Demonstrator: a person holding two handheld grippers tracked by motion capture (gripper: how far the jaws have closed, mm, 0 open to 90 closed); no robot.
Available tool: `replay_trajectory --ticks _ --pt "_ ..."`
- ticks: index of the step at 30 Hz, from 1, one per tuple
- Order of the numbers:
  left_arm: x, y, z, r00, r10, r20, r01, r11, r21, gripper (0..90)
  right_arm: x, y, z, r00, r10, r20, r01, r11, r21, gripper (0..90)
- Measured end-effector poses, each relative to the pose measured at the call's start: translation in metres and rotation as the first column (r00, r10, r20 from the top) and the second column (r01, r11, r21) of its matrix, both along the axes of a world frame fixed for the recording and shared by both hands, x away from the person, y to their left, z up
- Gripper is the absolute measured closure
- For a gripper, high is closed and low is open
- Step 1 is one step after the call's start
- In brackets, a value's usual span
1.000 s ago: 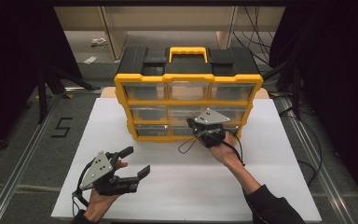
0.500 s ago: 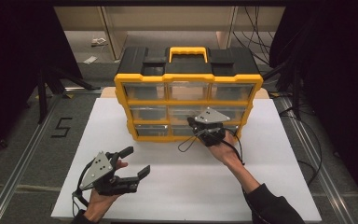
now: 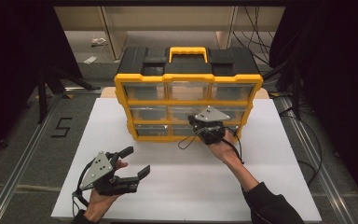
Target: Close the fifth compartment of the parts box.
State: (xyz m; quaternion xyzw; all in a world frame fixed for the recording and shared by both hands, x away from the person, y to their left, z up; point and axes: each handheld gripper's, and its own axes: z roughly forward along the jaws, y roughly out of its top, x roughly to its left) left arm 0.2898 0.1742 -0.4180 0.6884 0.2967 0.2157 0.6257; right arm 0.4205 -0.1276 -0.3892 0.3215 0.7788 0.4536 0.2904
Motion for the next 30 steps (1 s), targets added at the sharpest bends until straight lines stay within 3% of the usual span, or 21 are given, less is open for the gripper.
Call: replay_trajectory --ticks 30 --pt "-0.0005 0.0001 0.0 1.0 -0.002 0.002 0.002 1.0 0.001 15.4 0.0076 0.0002 -0.0011 0.9999 -0.016 0.003 0.016 1.0 0.0 90.0"
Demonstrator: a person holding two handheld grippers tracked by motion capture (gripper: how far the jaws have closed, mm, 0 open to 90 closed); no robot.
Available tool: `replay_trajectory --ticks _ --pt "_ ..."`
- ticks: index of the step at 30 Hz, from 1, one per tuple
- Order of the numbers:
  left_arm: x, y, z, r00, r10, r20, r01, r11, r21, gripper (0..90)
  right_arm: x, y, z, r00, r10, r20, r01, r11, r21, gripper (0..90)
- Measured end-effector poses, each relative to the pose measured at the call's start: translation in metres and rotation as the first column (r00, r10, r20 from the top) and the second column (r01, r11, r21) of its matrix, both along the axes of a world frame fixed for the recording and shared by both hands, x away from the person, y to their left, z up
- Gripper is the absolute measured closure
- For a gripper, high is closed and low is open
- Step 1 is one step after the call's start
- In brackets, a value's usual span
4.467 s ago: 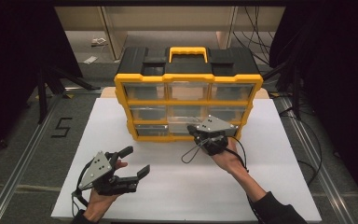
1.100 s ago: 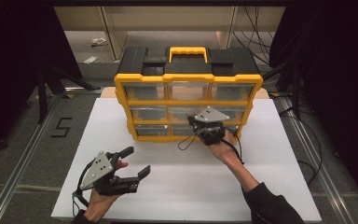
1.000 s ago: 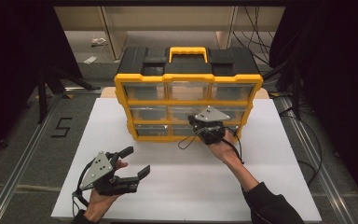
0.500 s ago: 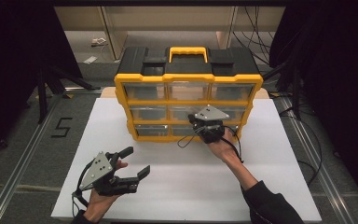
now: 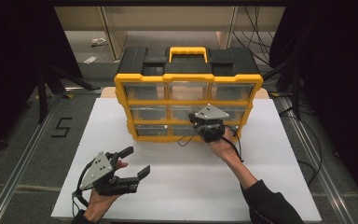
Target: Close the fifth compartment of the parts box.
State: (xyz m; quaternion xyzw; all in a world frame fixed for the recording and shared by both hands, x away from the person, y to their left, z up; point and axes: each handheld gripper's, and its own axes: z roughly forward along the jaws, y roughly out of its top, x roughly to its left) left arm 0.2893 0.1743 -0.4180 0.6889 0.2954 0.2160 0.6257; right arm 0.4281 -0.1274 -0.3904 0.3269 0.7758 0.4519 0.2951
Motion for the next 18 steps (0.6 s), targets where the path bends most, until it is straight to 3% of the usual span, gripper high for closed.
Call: replay_trajectory --ticks 18 --pt "0.0 -0.0005 0.0001 1.0 0.0 0.0 0.0 1.0 0.003 15.4 -0.0005 -0.0051 0.0021 0.9998 0.008 -0.017 -0.008 1.0 0.015 90.0"
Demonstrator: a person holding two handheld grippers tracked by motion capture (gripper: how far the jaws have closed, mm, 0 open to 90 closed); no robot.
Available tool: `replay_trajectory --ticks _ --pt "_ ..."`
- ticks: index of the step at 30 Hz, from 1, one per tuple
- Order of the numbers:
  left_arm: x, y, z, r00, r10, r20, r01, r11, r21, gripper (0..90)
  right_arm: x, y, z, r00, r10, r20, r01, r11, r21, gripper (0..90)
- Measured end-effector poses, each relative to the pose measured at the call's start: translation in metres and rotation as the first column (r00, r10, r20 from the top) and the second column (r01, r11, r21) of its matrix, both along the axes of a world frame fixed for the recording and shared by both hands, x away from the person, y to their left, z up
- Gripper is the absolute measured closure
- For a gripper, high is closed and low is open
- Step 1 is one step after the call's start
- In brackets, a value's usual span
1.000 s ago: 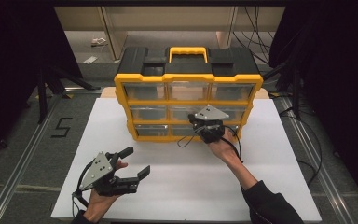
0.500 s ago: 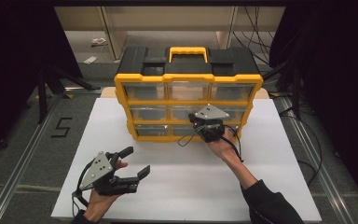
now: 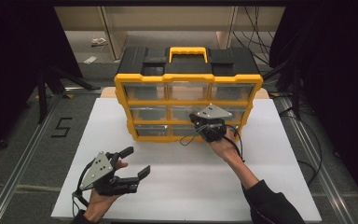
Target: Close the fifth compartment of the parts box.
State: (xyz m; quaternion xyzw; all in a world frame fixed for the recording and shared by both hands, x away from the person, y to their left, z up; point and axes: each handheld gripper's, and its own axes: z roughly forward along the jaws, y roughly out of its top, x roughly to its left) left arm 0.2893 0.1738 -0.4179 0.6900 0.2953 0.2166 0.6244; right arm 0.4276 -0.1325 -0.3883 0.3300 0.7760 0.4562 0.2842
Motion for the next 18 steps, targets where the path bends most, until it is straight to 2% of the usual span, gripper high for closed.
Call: replay_trajectory --ticks 4,13,14,16,18 --pt "0.0 -0.001 0.0 1.0 0.0 0.0 0.0 1.0 0.0 15.4 -0.006 -0.001 0.002 0.9997 0.022 -0.011 -0.022 1.0 0.012 90.0" --pt "0.0 -0.001 0.0 1.0 -0.001 0.001 0.001 1.0 0.002 15.4 -0.019 -0.007 0.012 0.9984 0.056 -0.005 -0.056 0.997 0.049 87.9" --pt "0.0 -0.001 0.0 1.0 -0.002 0.001 0.002 1.0 0.004 15.4 -0.023 -0.008 0.013 0.9968 0.079 -0.006 -0.079 0.995 0.053 82.6" --pt "0.001 -0.001 0.0 1.0 -0.002 -0.001 0.002 1.0 0.004 15.4 -0.025 -0.008 0.013 0.9959 0.09 -0.005 -0.089 0.994 0.055 80.9" --pt "0.001 -0.001 0.0 1.0 -0.003 -0.001 0.003 1.0 0.006 15.4 -0.029 -0.009 0.015 0.995 0.1 0.0 -0.099 0.993 0.067 71.3"
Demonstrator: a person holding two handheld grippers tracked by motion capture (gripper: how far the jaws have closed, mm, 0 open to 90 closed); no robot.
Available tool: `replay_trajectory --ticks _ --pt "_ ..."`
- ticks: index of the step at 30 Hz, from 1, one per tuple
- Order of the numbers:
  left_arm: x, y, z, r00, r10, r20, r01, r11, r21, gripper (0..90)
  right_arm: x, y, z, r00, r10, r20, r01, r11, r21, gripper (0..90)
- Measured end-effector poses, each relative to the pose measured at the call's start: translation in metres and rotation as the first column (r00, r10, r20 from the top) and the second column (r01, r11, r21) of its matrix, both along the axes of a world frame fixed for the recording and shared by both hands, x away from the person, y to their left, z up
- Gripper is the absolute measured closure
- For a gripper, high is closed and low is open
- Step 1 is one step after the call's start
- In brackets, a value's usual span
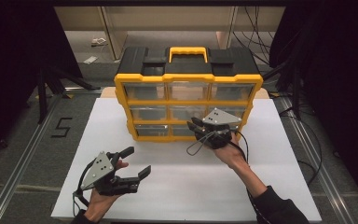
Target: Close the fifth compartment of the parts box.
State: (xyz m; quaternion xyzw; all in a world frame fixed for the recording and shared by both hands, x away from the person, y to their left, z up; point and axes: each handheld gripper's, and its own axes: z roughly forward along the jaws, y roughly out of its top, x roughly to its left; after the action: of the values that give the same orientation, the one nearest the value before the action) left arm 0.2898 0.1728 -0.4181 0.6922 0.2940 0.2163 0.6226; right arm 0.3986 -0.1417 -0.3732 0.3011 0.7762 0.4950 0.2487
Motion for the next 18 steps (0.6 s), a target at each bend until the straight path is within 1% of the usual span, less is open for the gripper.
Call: replay_trajectory --ticks 1,2,3,4,8,9,10,11,14,18 --pt "0.0 0.0 0.0 1.0 -0.001 0.0 0.001 1.0 0.0 15.4 0.0 0.0 0.0 1.0 0.0 0.0 0.0 1.0 0.0 71.3" --pt "0.0 0.0 0.0 1.0 -0.001 0.0 0.001 1.0 0.001 15.4 -0.002 0.0 0.002 0.9999 0.014 -0.007 -0.014 1.0 0.012 63.3" --pt "0.0 -0.001 0.0 1.0 0.0 0.0 0.0 1.0 0.002 15.4 -0.003 0.0 0.002 0.9998 0.018 -0.01 -0.018 1.0 0.012 61.0" --pt "0.0 -0.001 0.0 1.0 0.0 0.0 0.0 1.0 0.002 15.4 -0.003 0.0 0.002 0.9998 0.018 -0.01 -0.018 1.0 0.012 61.0" --pt "0.0 0.0 0.0 1.0 0.0 0.0 0.0 1.0 0.003 15.4 -0.007 0.001 0.003 0.999 0.035 -0.029 -0.034 0.999 0.01 51.0" --pt "0.0 0.0 0.0 1.0 0.0 -0.001 0.0 1.0 0.001 15.4 -0.01 0.002 0.003 0.9986 0.04 -0.035 -0.04 0.999 0.015 46.7" --pt "0.0 0.0 0.0 1.0 0.0 -0.001 0.0 1.0 0.001 15.4 -0.01 0.002 0.003 0.9986 0.04 -0.035 -0.04 0.999 0.015 46.7" --pt "0.0 0.0 0.0 1.0 0.001 -0.001 -0.001 1.0 0.003 15.4 -0.012 0.002 0.004 0.9984 0.039 -0.04 -0.038 0.999 0.025 42.7" --pt "0.0 0.0 0.0 1.0 0.0 -0.002 0.0 1.0 0.003 15.4 -0.014 0.002 0.005 0.9976 0.048 -0.049 -0.047 0.999 0.026 37.5" --pt "0.0 -0.001 0.0 1.0 -0.002 -0.004 0.002 1.0 0.005 15.4 -0.016 0.0 0.005 0.997 0.049 -0.06 -0.046 0.998 0.042 34.6"
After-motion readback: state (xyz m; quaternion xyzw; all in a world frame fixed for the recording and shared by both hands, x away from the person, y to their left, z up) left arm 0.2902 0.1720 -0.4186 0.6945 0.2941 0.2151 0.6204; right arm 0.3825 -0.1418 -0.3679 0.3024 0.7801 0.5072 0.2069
